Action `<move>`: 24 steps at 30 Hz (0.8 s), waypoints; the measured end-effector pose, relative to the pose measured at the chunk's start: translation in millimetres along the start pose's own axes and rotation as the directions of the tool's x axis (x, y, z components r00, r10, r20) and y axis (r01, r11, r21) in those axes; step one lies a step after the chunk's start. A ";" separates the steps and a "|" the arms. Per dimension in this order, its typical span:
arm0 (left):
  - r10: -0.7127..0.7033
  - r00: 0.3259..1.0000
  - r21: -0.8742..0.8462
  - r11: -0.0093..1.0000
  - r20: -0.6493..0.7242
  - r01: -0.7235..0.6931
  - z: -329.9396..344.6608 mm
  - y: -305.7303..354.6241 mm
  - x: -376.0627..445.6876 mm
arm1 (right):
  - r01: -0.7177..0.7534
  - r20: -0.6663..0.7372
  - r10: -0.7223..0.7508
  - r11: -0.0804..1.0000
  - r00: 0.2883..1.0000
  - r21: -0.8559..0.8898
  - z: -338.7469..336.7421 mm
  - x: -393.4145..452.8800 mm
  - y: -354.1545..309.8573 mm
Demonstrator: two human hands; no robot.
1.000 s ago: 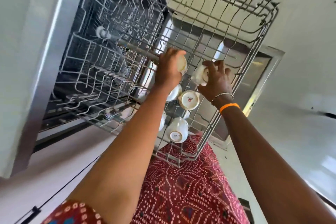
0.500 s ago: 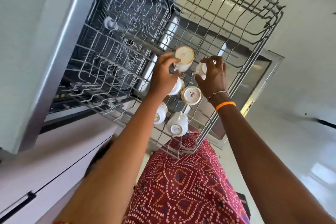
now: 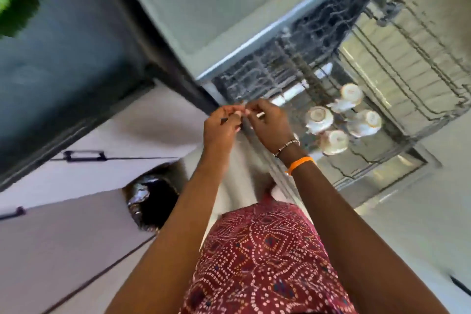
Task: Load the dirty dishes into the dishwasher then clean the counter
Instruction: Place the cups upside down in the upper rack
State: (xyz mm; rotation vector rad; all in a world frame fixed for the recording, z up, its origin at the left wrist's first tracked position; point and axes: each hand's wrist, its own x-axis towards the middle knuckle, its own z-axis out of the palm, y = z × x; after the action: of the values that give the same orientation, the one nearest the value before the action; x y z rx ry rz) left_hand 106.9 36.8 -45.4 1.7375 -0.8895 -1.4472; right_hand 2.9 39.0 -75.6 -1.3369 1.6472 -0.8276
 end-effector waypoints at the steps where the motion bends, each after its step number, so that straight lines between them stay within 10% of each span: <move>1: 0.030 0.998 -0.024 0.999 -0.048 -0.031 -24.0 1.6 -10.5 | 0.039 0.039 -0.039 0.999 0.998 -0.004 14.6 -6.4 -15.3; 24: -0.050 0.617 -0.288 0.912 -0.785 -0.292 -423.6 -40.3 -166.0 | 0.435 0.636 -0.442 0.882 0.632 0.180 346.8 -145.9 -264.6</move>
State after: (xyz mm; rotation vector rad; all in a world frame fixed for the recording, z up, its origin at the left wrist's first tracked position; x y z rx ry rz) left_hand 504.6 234.3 61.6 1.6898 -0.1979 -0.5598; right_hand 439.6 129.4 36.7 -1.8015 0.7498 -0.5111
